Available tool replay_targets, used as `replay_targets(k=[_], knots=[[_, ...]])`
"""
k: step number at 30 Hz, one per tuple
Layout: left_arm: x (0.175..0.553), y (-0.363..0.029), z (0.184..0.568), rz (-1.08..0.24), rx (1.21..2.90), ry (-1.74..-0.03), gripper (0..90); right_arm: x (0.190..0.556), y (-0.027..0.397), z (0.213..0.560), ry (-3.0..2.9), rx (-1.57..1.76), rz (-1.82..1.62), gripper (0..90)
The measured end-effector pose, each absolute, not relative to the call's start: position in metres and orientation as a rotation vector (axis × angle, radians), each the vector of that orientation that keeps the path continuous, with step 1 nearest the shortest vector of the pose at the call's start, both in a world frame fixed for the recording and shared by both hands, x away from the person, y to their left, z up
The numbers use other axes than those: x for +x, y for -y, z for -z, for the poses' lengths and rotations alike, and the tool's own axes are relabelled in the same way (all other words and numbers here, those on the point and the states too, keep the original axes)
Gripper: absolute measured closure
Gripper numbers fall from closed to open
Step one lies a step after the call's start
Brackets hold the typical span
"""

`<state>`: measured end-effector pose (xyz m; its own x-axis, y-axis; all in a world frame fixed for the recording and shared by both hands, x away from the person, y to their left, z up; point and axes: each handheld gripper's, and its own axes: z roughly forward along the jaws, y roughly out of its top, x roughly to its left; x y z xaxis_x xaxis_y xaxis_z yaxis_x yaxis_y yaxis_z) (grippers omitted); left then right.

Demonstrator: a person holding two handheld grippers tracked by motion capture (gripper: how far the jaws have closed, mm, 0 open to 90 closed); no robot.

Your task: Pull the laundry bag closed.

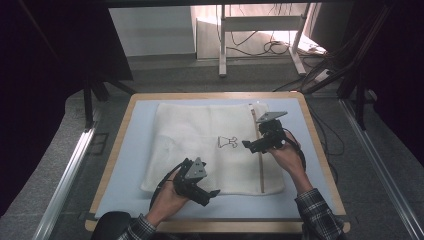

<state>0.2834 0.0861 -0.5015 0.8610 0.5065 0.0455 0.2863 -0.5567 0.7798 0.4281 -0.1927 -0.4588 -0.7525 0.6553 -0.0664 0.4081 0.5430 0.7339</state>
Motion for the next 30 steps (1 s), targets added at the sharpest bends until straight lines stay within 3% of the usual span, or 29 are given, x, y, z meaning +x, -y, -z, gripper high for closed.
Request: replay_targets(k=[30], knots=[[0.273, -0.133, 0.502, -0.363, 2.133, -0.678, 2.0, 0.381, 0.207, 0.463, -2.448, 0.869, -1.071, 0.0]])
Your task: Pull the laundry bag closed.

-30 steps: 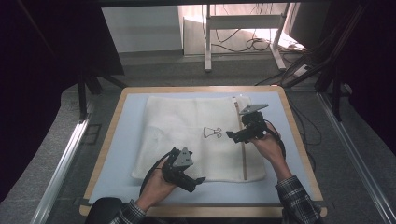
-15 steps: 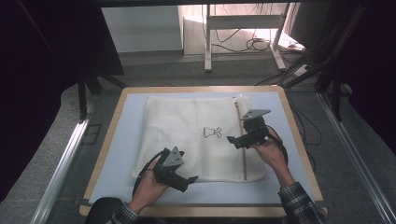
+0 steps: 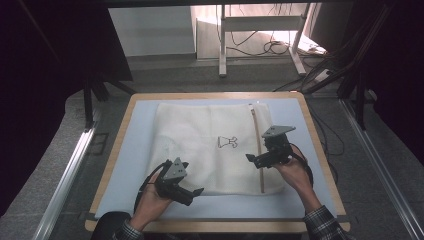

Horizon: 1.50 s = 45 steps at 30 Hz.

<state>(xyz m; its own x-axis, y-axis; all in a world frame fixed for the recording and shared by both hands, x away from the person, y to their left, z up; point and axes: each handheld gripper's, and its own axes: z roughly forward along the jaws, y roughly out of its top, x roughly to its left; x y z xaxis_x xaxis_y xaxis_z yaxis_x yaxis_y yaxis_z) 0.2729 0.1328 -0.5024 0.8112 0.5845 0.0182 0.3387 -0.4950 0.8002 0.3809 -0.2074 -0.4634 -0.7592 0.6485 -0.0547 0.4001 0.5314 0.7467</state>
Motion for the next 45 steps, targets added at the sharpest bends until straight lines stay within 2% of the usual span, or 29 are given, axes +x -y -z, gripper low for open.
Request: replay_targets(k=[19, 45], knots=[[0.261, -0.162, 0.496, -0.411, 2.073, -0.725, 2.0, 0.325, 0.230, 0.464, -2.423, 0.856, -1.131, 0.0], [0.243, -0.203, 0.496, -0.459, 1.990, -0.819, 2.0, 0.278, 0.269, 0.464, -2.334, 0.935, -1.136, 0.0]])
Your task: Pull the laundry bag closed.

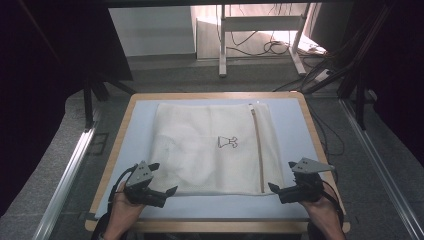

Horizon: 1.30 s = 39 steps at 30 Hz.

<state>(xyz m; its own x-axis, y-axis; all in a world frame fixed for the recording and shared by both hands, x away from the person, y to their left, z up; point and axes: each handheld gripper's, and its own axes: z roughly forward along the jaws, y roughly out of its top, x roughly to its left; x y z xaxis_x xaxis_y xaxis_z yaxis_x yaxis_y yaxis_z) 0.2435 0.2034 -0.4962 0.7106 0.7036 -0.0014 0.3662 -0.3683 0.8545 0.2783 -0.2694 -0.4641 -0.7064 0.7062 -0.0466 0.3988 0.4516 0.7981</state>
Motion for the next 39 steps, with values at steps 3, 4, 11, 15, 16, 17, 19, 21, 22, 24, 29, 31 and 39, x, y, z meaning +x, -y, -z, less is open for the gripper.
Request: replay_targets(k=[3, 4, 11, 15, 16, 17, 19, 21, 22, 24, 29, 31, 39], knots=[[0.241, -0.208, 0.496, -0.464, 1.980, -0.828, 2.0, 0.275, 0.273, 0.464, -2.326, 0.939, -1.130, 0.0], [0.240, -0.209, 0.496, -0.466, 1.978, -0.831, 2.0, 0.273, 0.274, 0.464, -2.321, 0.941, -1.129, 0.0], [0.235, -0.216, 0.497, -0.468, 1.965, -0.845, 2.0, 0.263, 0.282, 0.464, -2.304, 0.955, -1.115, 0.0], [0.232, -0.221, 0.498, -0.472, 1.961, -0.859, 1.9, 0.257, 0.286, 0.465, -2.296, 0.956, -1.106, 0.0], [0.232, -0.221, 0.498, -0.472, 1.961, -0.859, 1.9, 0.257, 0.286, 0.465, -2.296, 0.956, -1.106, 0.0], [0.231, -0.222, 0.498, -0.475, 1.957, -0.863, 1.9, 0.254, 0.288, 0.466, -2.294, 0.959, -1.099, 0.0], [0.230, -0.225, 0.499, -0.477, 1.952, -0.870, 1.9, 0.253, 0.289, 0.466, -2.292, 0.959, -1.095, 0.0], [0.228, -0.230, 0.500, -0.482, 1.943, -0.883, 1.9, 0.250, 0.292, 0.467, -2.286, 0.963, -1.089, 0.0], [0.228, -0.230, 0.500, -0.482, 1.943, -0.883, 1.9, 0.249, 0.294, 0.468, -2.284, 0.971, -1.089, 0.0], [0.227, -0.233, 0.500, -0.483, 1.934, -0.892, 2.0, 0.247, 0.296, 0.468, -2.281, 0.978, -1.092, 0.0], [0.224, -0.240, 0.502, -0.493, 1.923, -0.908, 2.1, 0.243, 0.302, 0.472, -2.277, 0.999, -1.075, 0.0], [0.224, -0.243, 0.503, -0.495, 1.922, -0.919, 2.1, 0.242, 0.304, 0.474, -2.278, 1.008, -1.066, 0.0], [0.224, -0.249, 0.510, -0.481, 1.929, -0.957, 2.1, 0.240, 0.309, 0.482, -2.298, 1.045, -1.026, 0.0]])
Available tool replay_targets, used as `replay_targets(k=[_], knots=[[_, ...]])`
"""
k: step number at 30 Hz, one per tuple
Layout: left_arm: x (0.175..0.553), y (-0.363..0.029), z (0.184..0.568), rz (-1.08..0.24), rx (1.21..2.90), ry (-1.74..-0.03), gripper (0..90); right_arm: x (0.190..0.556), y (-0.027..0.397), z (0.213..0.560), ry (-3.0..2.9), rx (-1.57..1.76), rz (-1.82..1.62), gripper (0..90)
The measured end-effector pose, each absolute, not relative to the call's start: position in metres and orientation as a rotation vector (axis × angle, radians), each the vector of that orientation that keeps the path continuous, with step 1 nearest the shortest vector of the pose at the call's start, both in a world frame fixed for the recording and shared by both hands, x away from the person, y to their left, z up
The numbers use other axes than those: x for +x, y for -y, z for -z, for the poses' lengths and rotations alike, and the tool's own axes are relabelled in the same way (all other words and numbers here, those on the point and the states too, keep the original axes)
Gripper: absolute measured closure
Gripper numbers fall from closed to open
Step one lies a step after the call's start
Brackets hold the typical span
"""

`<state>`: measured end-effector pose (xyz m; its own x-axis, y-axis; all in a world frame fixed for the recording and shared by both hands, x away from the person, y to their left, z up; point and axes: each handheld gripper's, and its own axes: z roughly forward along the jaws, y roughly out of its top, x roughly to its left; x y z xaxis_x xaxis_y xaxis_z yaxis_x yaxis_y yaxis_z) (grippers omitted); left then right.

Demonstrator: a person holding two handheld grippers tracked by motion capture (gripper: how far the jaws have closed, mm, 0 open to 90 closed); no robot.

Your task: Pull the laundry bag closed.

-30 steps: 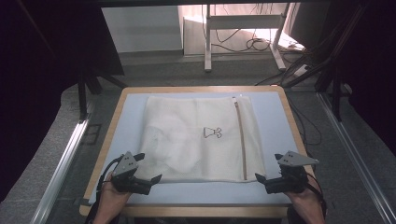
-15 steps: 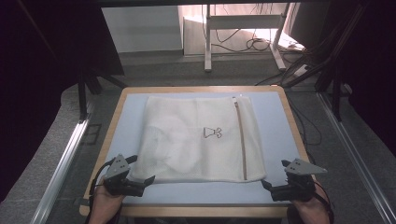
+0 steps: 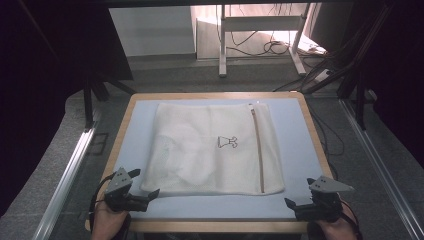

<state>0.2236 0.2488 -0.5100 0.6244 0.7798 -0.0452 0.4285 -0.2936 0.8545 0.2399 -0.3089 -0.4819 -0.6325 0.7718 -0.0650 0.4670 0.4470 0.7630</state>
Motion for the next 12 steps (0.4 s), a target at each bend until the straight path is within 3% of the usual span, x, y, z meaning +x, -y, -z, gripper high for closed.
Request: replay_targets(k=[12], knots=[[0.2245, -0.2522, 0.5140, -0.456, 1.935, -0.983, 2.1, 0.2413, 0.3102, 0.4841, -2.308, 1.064, -1.007, 0.0]])
